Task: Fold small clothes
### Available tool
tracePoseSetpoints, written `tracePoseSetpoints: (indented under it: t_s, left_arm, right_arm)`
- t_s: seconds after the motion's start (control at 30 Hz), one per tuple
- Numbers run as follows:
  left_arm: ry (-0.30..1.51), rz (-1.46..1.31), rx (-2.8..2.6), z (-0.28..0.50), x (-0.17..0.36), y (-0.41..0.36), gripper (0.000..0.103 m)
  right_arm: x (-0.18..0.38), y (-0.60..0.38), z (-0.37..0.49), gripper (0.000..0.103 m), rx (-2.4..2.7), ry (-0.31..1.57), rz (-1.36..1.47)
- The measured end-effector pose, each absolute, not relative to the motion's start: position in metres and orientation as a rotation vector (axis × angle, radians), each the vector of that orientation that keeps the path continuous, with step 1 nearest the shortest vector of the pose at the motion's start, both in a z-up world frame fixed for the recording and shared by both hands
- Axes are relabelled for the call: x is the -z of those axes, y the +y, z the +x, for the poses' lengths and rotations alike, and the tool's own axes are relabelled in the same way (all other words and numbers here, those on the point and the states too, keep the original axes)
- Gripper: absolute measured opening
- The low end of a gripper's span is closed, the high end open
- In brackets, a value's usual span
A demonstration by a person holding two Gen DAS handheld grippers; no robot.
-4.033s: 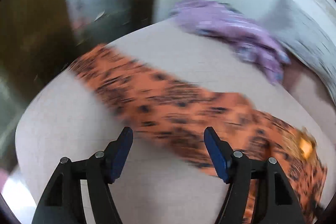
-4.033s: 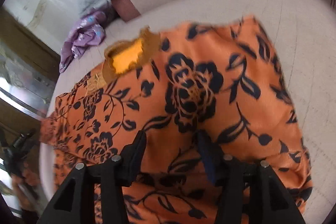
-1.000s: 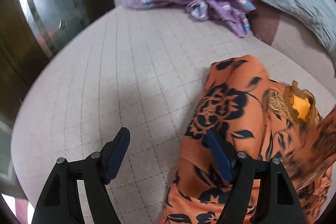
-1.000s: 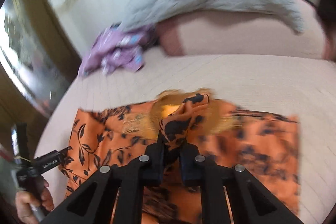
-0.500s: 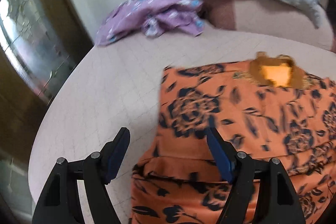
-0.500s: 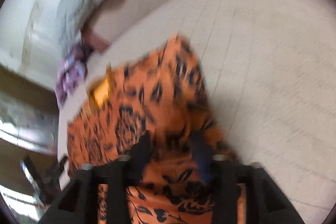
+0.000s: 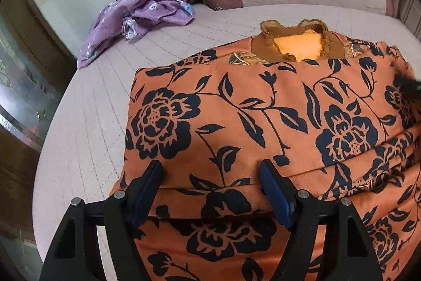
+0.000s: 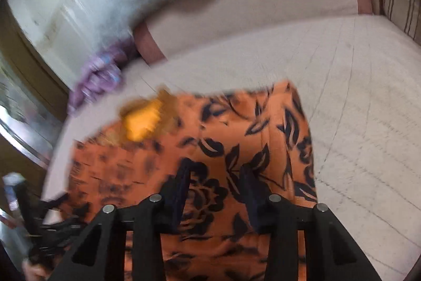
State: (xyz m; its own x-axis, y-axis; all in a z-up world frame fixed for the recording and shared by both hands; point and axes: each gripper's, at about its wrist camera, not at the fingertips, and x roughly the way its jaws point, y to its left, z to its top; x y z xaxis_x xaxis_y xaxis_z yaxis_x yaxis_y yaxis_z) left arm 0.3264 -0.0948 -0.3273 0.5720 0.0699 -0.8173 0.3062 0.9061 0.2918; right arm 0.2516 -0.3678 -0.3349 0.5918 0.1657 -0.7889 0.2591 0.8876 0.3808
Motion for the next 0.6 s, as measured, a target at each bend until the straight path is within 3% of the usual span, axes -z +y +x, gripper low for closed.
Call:
tracePoseSetpoints:
  t_s: [0.07,0.33,0.5,0.6]
  left_arm:
    - [0.963,0.427,0.144,0.327,0.328,-0.094,0.077]
    - [0.988,0.335,0.089,0.336,0.333,-0.075,0.102]
    - [0.966,0.320,0.068,0.333,0.337,-0.073,0.103]
    - [0.966,0.276,0.052,0.329,0.339,-0.069,0.103]
  right_arm:
    - [0.334,-0.369,0.253,0.038,0.069,0.922,0.507]
    - [0.293,-0.365,0.221,0.041,0.000,0.878,0.549]
    - [0.322,-0.348,0.223,0.040,0.004,1.079,0.506]
    - [0.323,-0.345,0.218,0.040,0.014,1.073,0.477]
